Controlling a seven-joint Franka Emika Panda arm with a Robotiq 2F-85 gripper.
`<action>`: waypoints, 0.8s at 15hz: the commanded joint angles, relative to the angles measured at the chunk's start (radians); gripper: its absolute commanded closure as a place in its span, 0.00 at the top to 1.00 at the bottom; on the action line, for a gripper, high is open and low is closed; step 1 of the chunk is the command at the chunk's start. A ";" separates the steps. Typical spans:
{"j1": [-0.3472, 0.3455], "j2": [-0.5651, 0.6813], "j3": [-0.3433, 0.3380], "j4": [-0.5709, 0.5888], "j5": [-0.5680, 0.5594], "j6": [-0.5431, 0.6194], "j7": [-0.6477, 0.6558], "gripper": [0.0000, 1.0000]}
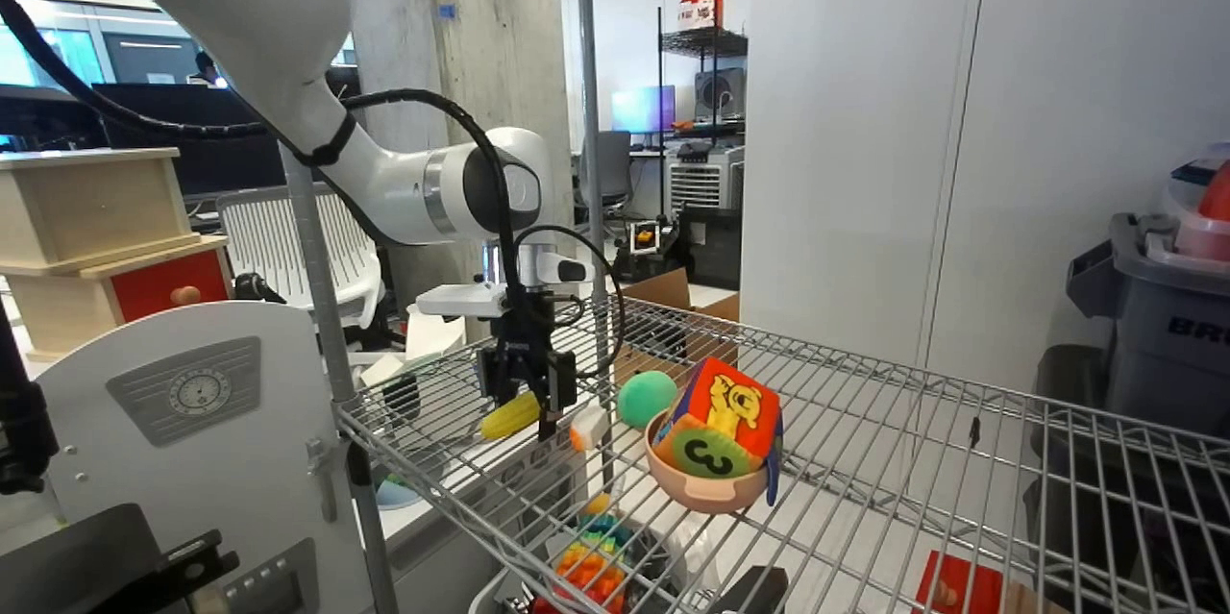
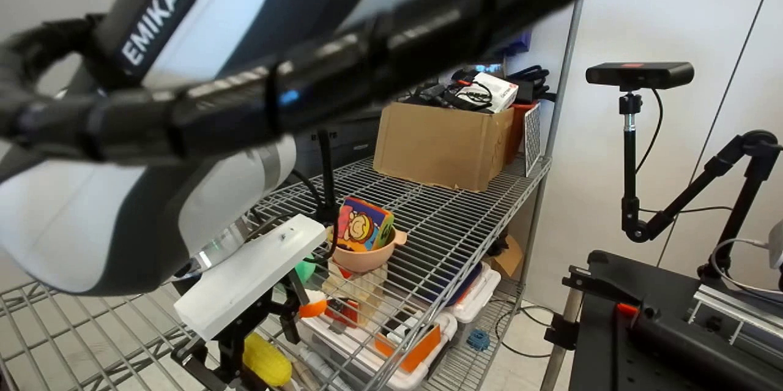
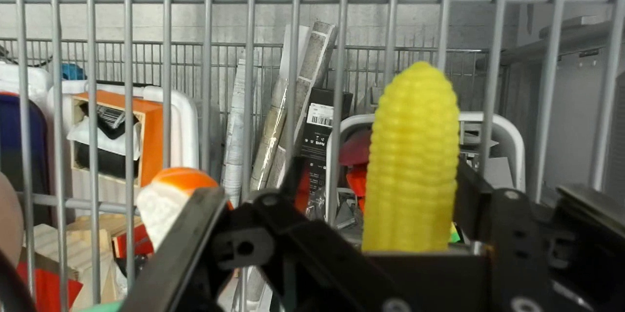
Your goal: Move the cob of maize to the left
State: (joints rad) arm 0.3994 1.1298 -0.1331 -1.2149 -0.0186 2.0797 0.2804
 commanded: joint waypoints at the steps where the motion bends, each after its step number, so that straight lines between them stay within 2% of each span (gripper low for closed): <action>1: 0.026 -0.142 -0.021 -0.233 -0.028 0.138 -0.001 0.93; 2: 0.001 -0.164 0.014 -0.270 -0.073 0.177 0.020 0.93; 6: 0.006 -0.256 0.017 -0.440 -0.118 0.335 0.032 0.93; 12: 0.005 -0.429 0.002 -0.699 -0.187 0.483 0.051 0.93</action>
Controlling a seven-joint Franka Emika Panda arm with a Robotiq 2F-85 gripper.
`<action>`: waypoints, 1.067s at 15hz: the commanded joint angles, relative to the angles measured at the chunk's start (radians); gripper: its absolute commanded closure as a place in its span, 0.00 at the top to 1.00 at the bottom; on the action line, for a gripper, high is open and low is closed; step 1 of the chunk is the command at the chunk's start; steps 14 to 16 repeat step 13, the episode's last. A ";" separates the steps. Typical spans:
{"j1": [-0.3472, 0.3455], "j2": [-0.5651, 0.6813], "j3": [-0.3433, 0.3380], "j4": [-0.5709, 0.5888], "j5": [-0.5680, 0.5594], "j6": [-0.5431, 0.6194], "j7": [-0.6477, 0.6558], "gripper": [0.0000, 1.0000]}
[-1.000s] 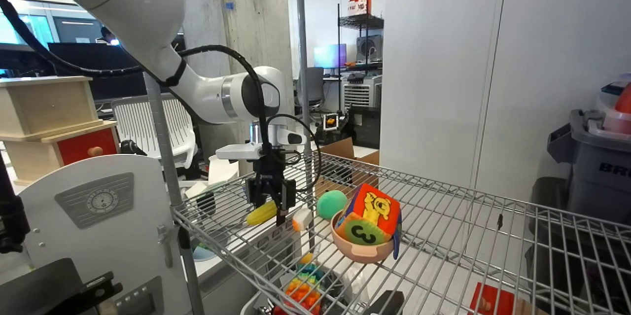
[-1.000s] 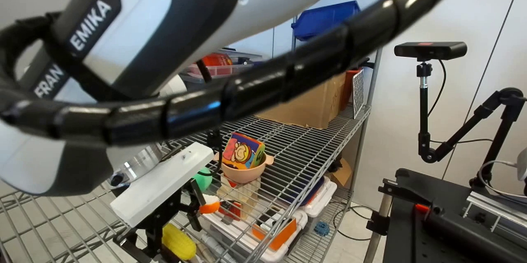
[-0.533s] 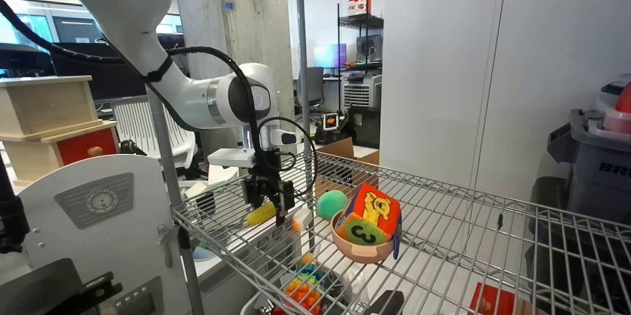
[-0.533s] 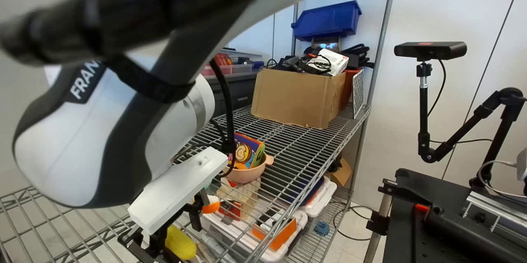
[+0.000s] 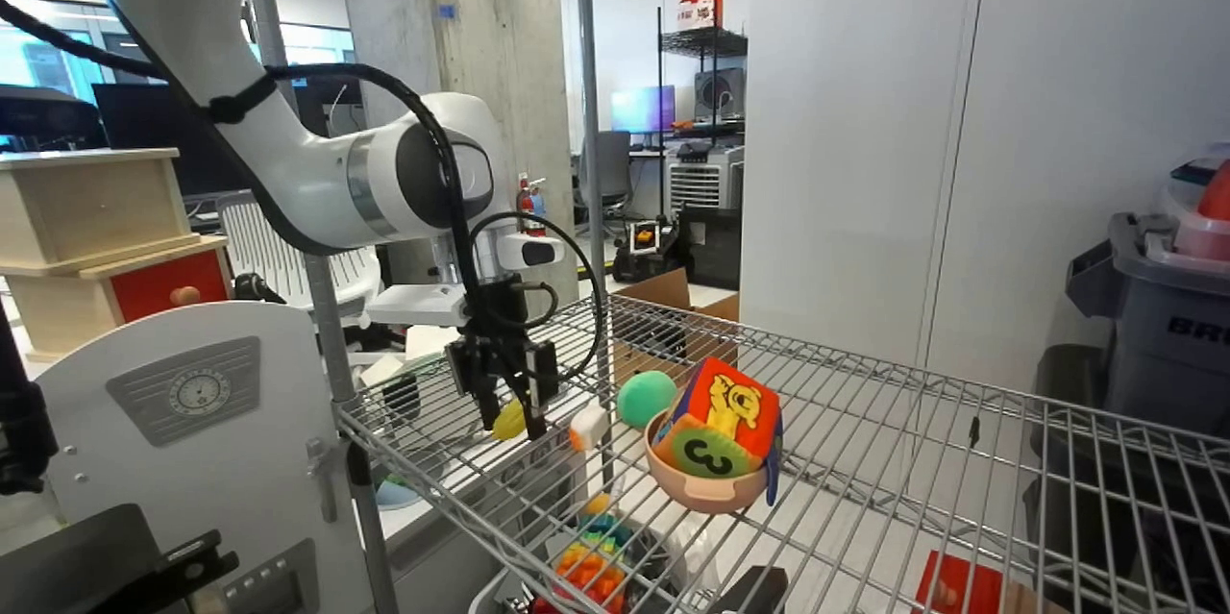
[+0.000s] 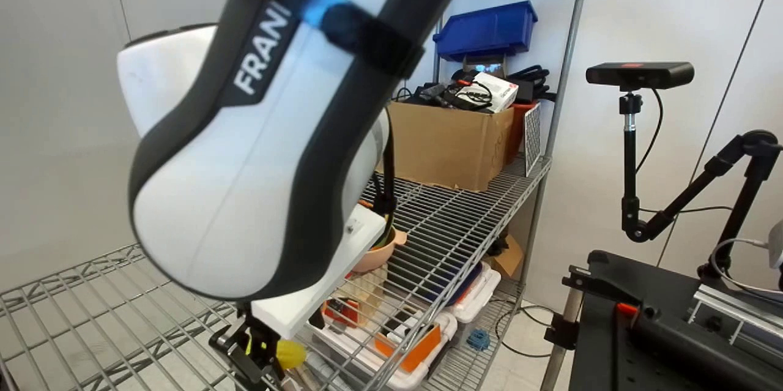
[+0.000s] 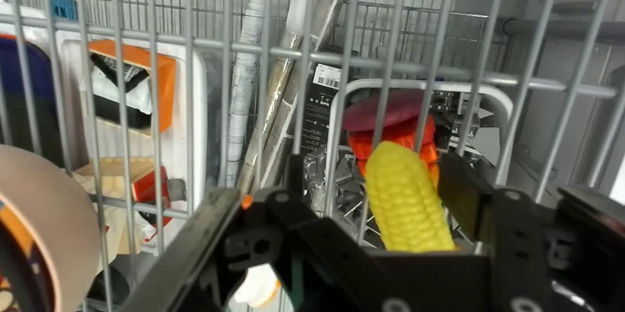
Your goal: Move the cob of maize to the left
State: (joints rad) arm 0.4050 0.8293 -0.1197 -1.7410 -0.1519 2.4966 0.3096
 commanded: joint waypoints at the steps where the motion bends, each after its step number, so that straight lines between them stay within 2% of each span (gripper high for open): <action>1: -0.001 -0.151 -0.020 -0.211 -0.068 0.090 0.030 0.93; 6: -0.030 -0.256 -0.042 -0.361 -0.116 0.170 0.022 0.93; 8: -0.087 -0.295 -0.025 -0.372 -0.089 0.108 -0.031 0.93; 9: -0.133 -0.308 -0.013 -0.340 -0.065 0.006 -0.080 0.93; 10: -0.083 -0.248 -0.020 -0.330 -0.100 0.095 -0.001 0.72; 13: -0.152 -0.288 -0.009 -0.329 -0.099 0.028 -0.052 0.72; 16: -0.152 -0.288 -0.009 -0.329 -0.099 0.028 -0.052 0.72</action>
